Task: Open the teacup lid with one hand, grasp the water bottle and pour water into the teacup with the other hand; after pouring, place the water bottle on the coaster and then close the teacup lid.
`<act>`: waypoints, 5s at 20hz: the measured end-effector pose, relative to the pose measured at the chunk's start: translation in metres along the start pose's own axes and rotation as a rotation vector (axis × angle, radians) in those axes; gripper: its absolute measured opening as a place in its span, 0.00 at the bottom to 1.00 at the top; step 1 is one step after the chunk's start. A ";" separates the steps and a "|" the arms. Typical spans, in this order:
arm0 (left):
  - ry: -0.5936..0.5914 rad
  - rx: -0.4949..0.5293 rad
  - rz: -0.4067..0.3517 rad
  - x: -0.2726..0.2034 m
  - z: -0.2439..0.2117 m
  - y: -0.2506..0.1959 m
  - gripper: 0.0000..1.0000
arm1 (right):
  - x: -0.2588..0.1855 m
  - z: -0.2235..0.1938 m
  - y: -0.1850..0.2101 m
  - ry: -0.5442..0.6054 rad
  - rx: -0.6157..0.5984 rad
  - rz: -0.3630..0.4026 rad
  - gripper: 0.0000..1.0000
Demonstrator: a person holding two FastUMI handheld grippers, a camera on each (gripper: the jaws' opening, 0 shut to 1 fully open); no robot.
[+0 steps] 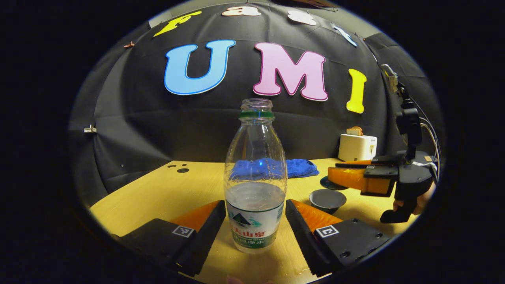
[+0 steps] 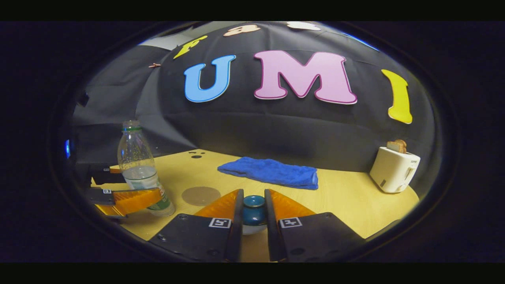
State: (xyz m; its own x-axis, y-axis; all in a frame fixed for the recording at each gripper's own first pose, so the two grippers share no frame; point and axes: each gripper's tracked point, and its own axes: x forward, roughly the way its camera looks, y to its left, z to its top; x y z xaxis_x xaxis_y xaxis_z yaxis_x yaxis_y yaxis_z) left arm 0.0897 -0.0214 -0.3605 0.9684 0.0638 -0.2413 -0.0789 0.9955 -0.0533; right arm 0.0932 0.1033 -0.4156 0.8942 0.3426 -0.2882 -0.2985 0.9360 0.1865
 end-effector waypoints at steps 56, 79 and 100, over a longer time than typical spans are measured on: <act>0.082 1.725 0.081 0.091 0.034 0.017 0.76 | -0.099 0.008 -0.154 -0.074 -0.026 -0.239 0.24; -0.013 1.877 0.086 0.097 0.042 0.016 0.76 | -0.104 0.006 -0.160 -0.075 -0.029 -0.258 0.29; -0.223 2.031 0.112 0.106 0.072 0.001 0.76 | -0.105 0.013 -0.154 -0.093 -0.058 -0.252 0.34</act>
State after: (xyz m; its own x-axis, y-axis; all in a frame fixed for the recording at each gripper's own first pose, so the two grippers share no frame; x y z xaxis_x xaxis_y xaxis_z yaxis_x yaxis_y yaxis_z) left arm 0.2093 -0.0081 -0.3161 0.9977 -0.0334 -0.0597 0.0420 -0.3894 0.9201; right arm 0.0502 -0.0783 -0.4017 0.9687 0.0921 -0.2303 -0.0791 0.9947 0.0653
